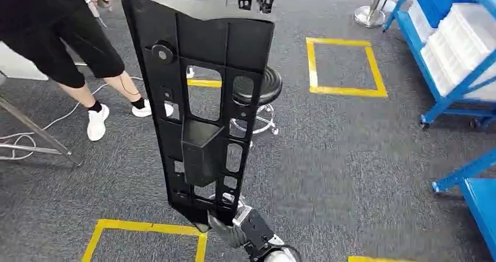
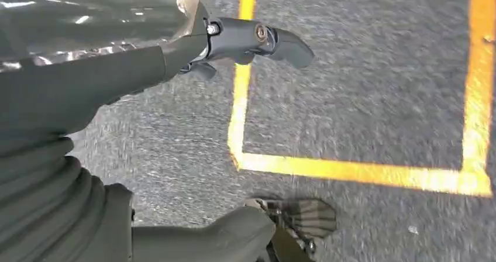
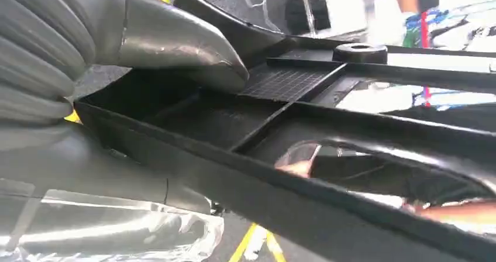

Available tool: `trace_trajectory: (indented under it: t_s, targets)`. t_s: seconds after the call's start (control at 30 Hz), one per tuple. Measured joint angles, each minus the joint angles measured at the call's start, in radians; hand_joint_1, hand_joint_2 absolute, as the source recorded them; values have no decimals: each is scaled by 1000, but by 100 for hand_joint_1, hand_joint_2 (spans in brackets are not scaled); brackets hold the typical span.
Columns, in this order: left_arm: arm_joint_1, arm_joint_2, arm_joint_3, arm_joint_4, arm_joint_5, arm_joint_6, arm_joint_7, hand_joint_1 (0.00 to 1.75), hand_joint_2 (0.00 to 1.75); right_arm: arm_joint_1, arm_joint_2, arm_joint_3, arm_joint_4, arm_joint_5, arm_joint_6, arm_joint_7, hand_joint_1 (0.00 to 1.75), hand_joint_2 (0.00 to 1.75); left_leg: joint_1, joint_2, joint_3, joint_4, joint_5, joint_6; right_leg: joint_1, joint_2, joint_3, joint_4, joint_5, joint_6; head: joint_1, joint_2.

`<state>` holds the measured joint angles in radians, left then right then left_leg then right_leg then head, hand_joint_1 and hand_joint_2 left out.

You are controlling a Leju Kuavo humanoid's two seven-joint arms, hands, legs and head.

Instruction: Take the parts from the cabinet and place them on the table.

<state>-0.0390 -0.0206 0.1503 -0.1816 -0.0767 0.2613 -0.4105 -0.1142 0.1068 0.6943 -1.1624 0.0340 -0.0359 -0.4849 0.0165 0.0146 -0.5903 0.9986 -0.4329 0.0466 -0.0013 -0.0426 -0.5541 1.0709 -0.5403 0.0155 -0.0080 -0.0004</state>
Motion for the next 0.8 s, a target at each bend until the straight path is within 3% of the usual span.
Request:
trace_trajectory:
  t_s: [0.03,0.07,0.1,0.13,0.17,0.23,0.27,0.3,0.33,0.4,0.43,0.47,0.5,0.53,0.6,0.63,0.67,0.73,0.77,0.8]
  targets:
    - [-4,2,0,0,-2,0,-2,0,175,2,-1,0,0,0,0,0,175,175,0,-11,0,0,0,1,-3,22,-37,75,-32,-8,6,0]
    - [-5,2,0,0,-4,0,-3,0,175,9,-4,-1,0,0,0,0,175,175,0,-27,-2,0,0,2,-3,31,-80,158,-63,-12,7,0]
    - [-5,3,0,0,-7,0,-5,0,175,14,-8,-3,0,0,0,0,175,175,0,-45,-2,1,-1,3,-4,34,-120,231,-85,-11,7,0]
    - [-5,3,0,0,-9,0,-5,0,175,20,-10,-5,0,0,0,0,175,175,-1,-62,-2,1,-1,3,-5,36,-140,259,-84,-5,7,0]
    - [-5,3,0,0,-10,0,-5,0,175,21,-10,-6,0,0,0,0,175,175,-1,-77,-1,2,-1,2,-5,38,-135,235,-66,3,7,0]
    - [-2,3,0,0,-18,0,-6,0,175,21,-10,-7,0,0,0,0,175,175,0,-110,3,2,-2,0,-11,57,-60,61,16,26,7,0]
    - [-2,3,0,0,-19,0,-6,0,175,21,-10,-8,0,0,0,0,175,175,1,-123,2,4,-3,-4,-18,99,-22,-25,48,32,8,0]
    - [-3,3,0,0,-21,0,-8,0,175,22,-10,-10,0,0,0,0,175,175,-8,-136,-2,13,-7,-12,-19,129,-14,-64,59,27,8,0]
    - [-2,4,0,0,-22,0,-10,0,175,23,-10,-11,0,-1,0,-1,175,175,-6,-148,-4,12,-10,-19,-22,114,-8,-63,63,15,7,0]
    - [4,7,-1,0,-25,0,-10,0,175,23,-7,-13,0,-2,0,-2,175,175,0,-165,-9,9,-7,-29,-17,97,-1,-61,63,3,7,0]
    - [7,7,-1,1,-29,0,-8,0,175,23,-5,-14,0,-2,0,-2,175,175,4,-175,-11,11,-7,-34,-21,87,0,-64,66,-3,7,0]
    - [9,9,-2,1,-31,0,-1,0,175,22,0,-16,0,-3,0,-2,175,175,5,-137,-15,26,-17,-37,-25,73,3,-68,68,-9,7,0]
    - [9,9,-2,1,-32,0,3,0,175,22,2,-16,0,-4,0,-4,175,175,-1,-75,-33,64,-44,-41,-23,64,4,-68,66,-18,0,0]
    - [5,11,-2,1,-35,0,5,0,175,23,4,-16,0,-4,-1,-5,175,175,1,-45,-64,129,-80,-45,-19,51,6,-67,63,-24,-4,0]
    - [3,13,-2,1,-39,0,10,0,175,26,4,-18,0,-6,-1,-5,175,175,4,-23,-143,281,-144,-51,-13,20,7,-67,59,-29,-3,0]
    - [3,13,-2,1,-40,0,13,0,175,27,4,-18,0,-6,-2,-5,175,175,5,-18,-165,320,-146,-53,-11,5,7,-67,57,-32,-3,0]
    - [5,13,-2,1,-40,0,17,0,175,27,5,-18,0,-6,-4,-5,175,175,6,-16,-159,302,-124,-53,-11,-8,9,-67,55,-33,-3,0]
    - [7,16,-2,1,-40,-1,18,0,175,27,10,-18,0,-6,-12,-5,175,175,6,0,-88,164,-45,-49,-11,-29,17,-67,48,-30,-4,0]
    - [5,19,-2,1,-41,-1,18,0,175,26,13,-19,0,-6,-17,-5,175,175,4,32,-36,72,-6,-45,-10,-40,24,-67,43,-26,-3,0]
    - [1,20,-2,0,-41,-2,18,0,175,25,16,-19,0,-7,-20,-3,175,175,-9,75,-16,32,-20,-41,-1,-50,28,-67,38,-20,-4,0]
